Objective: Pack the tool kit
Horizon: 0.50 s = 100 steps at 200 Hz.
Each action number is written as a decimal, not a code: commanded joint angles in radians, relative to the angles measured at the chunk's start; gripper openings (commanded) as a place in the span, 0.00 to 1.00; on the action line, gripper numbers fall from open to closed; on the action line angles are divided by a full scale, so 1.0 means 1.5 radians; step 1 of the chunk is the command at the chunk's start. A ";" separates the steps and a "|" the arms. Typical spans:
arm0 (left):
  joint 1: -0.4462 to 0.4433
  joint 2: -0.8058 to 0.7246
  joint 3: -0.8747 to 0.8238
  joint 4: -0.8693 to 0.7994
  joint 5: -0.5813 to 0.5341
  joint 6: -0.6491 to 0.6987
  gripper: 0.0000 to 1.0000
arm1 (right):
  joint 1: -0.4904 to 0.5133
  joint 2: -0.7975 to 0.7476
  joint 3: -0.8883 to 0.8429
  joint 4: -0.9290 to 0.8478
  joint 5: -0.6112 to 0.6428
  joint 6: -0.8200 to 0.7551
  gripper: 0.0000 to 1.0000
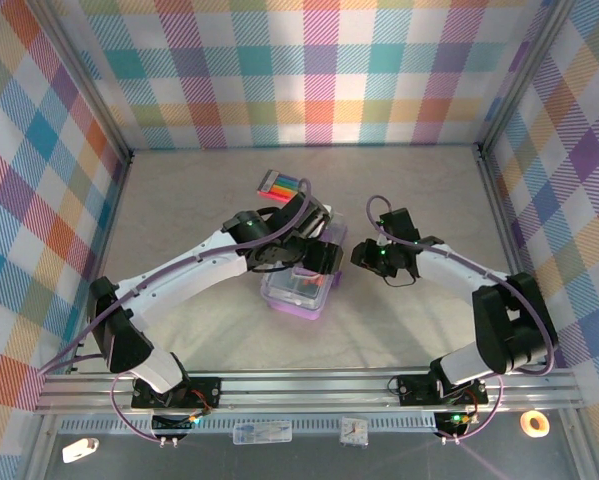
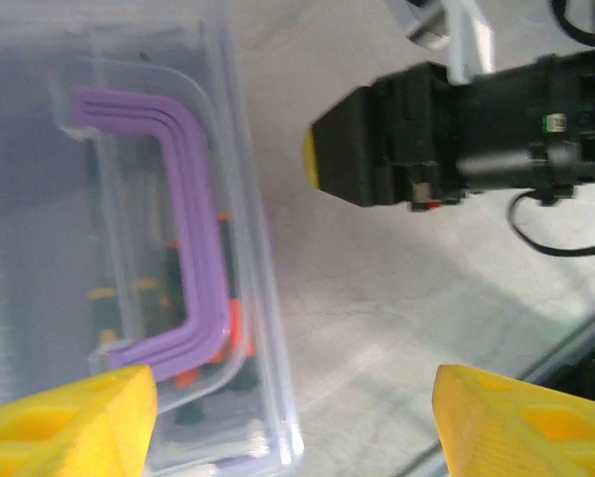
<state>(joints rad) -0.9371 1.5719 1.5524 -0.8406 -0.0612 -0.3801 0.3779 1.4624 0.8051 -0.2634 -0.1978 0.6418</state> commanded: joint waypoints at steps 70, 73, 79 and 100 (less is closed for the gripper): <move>0.084 0.162 0.080 -0.122 -0.132 0.060 0.88 | -0.010 -0.074 -0.021 -0.027 -0.027 -0.060 0.69; 0.089 0.165 0.076 -0.117 -0.119 0.063 0.88 | -0.010 -0.073 -0.021 -0.027 -0.035 -0.062 0.69; 0.097 0.170 0.070 -0.108 -0.103 0.065 0.88 | -0.011 -0.071 -0.020 -0.029 -0.044 -0.065 0.70; 0.113 0.178 0.053 -0.098 -0.119 0.060 0.86 | -0.013 -0.068 -0.025 -0.022 -0.072 -0.067 0.70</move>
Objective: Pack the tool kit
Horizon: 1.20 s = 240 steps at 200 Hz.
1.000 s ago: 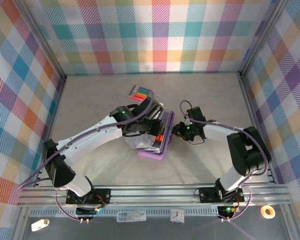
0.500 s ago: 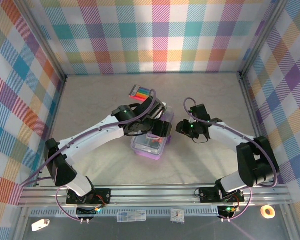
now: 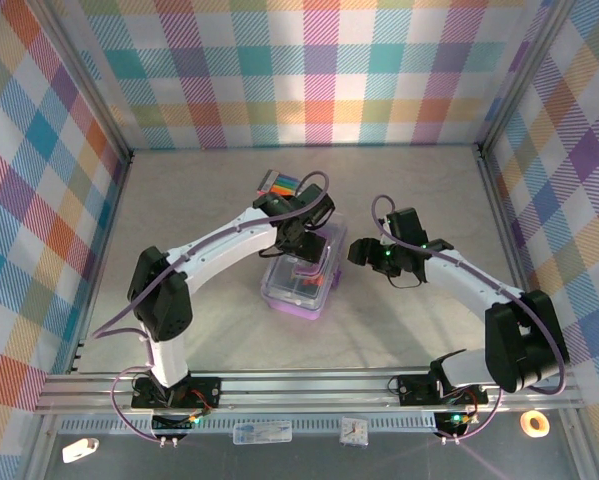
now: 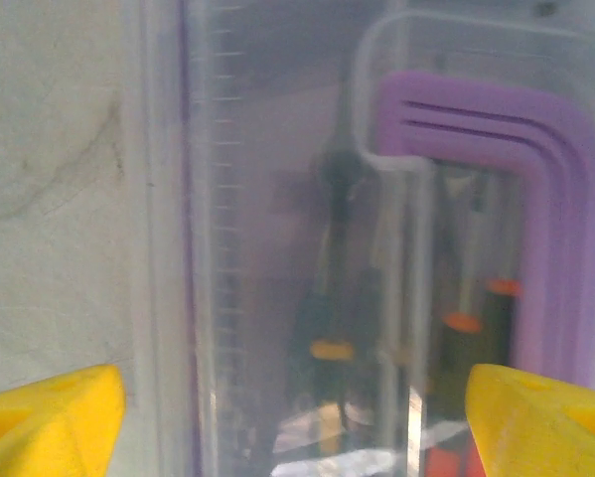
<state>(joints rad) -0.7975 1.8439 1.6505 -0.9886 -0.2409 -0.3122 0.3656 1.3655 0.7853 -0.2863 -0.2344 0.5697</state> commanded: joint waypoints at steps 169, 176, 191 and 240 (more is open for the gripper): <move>0.162 -0.068 -0.303 0.152 0.059 -0.026 0.60 | -0.007 0.094 -0.076 0.353 -0.313 0.133 0.77; 0.166 -0.068 -0.307 0.155 0.064 -0.026 0.60 | -0.007 0.098 -0.075 0.363 -0.318 0.137 0.78; 0.173 -0.072 -0.316 0.164 0.068 -0.028 0.59 | -0.007 0.108 -0.072 0.394 -0.330 0.149 0.81; 0.186 -0.088 -0.331 0.178 0.087 -0.033 0.59 | -0.005 0.181 -0.047 0.471 -0.359 0.189 0.83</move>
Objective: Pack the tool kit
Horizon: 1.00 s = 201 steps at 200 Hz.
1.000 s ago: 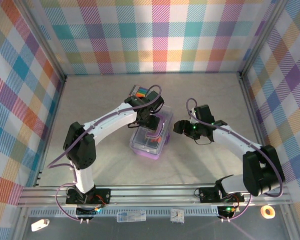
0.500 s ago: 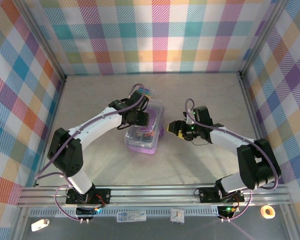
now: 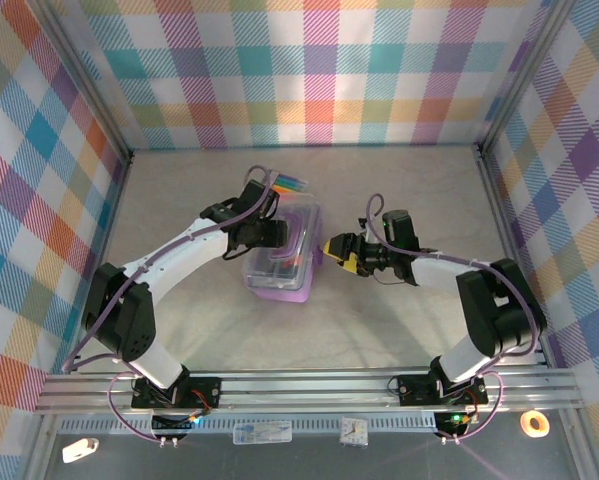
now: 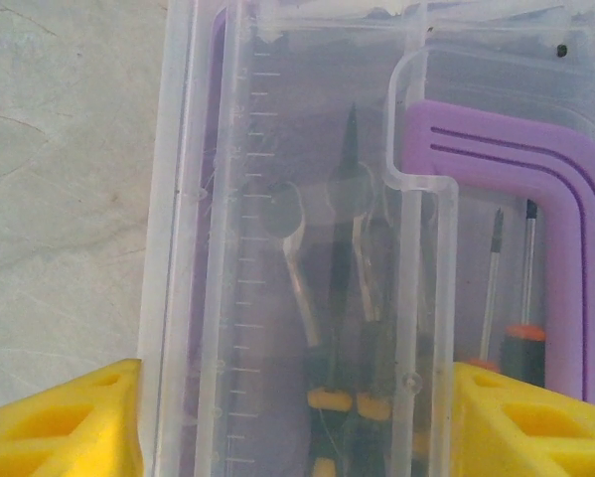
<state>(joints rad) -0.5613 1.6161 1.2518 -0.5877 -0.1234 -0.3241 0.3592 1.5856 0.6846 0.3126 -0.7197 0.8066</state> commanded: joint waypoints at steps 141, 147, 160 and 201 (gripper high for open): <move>0.029 0.047 -0.062 -0.093 0.027 -0.024 0.57 | 0.025 0.172 0.077 0.184 -0.054 0.121 0.84; 0.029 0.046 -0.062 -0.094 0.028 -0.024 0.57 | 0.026 0.172 0.078 0.182 -0.052 0.120 0.84; 0.029 0.045 -0.062 -0.095 0.027 -0.023 0.57 | 0.027 0.175 0.078 0.180 -0.050 0.120 0.85; 0.029 0.043 -0.063 -0.093 0.031 -0.024 0.56 | 0.031 0.176 0.088 0.161 -0.045 0.121 0.85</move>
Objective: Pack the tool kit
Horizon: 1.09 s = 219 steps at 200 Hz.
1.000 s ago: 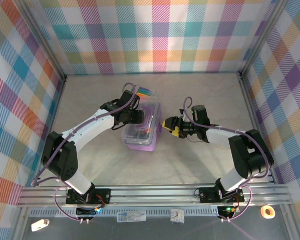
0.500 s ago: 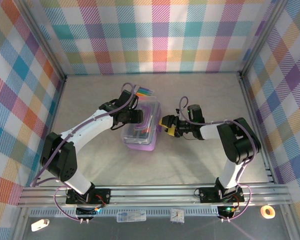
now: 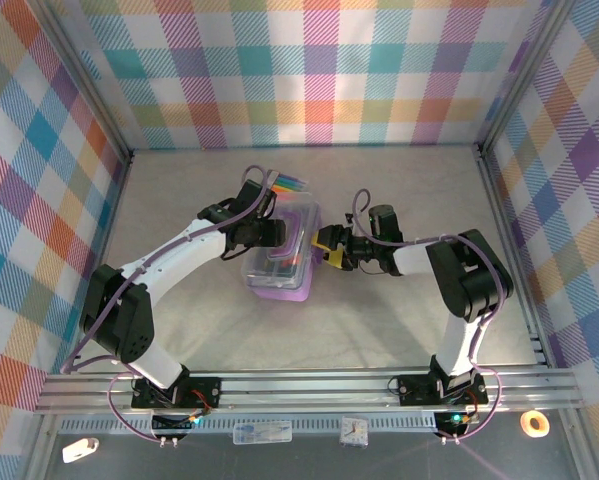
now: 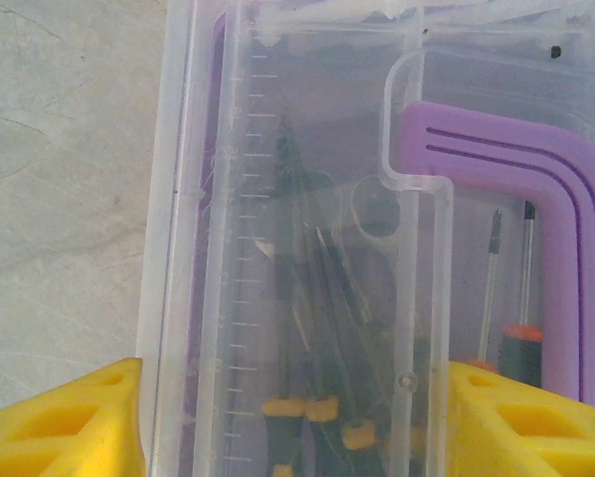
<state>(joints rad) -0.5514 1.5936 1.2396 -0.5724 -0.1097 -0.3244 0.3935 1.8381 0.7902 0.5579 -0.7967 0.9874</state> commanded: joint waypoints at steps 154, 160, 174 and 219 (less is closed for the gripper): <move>0.022 0.055 -0.045 -0.110 0.026 -0.022 0.56 | 0.014 -0.043 -0.004 0.088 -0.042 0.049 0.84; 0.022 0.055 -0.044 -0.111 0.025 -0.023 0.56 | 0.015 -0.050 -0.004 0.081 -0.042 0.047 0.84; 0.022 0.056 -0.042 -0.113 0.023 -0.023 0.55 | 0.015 -0.069 -0.007 0.062 -0.036 0.037 0.84; 0.020 0.057 -0.035 -0.122 0.020 -0.019 0.55 | 0.015 -0.117 0.001 -0.025 -0.020 -0.005 0.82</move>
<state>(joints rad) -0.5312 1.5902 1.2438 -0.5797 -0.1009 -0.3286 0.3973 1.7378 0.7681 0.5209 -0.7578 1.0260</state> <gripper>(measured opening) 0.617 0.832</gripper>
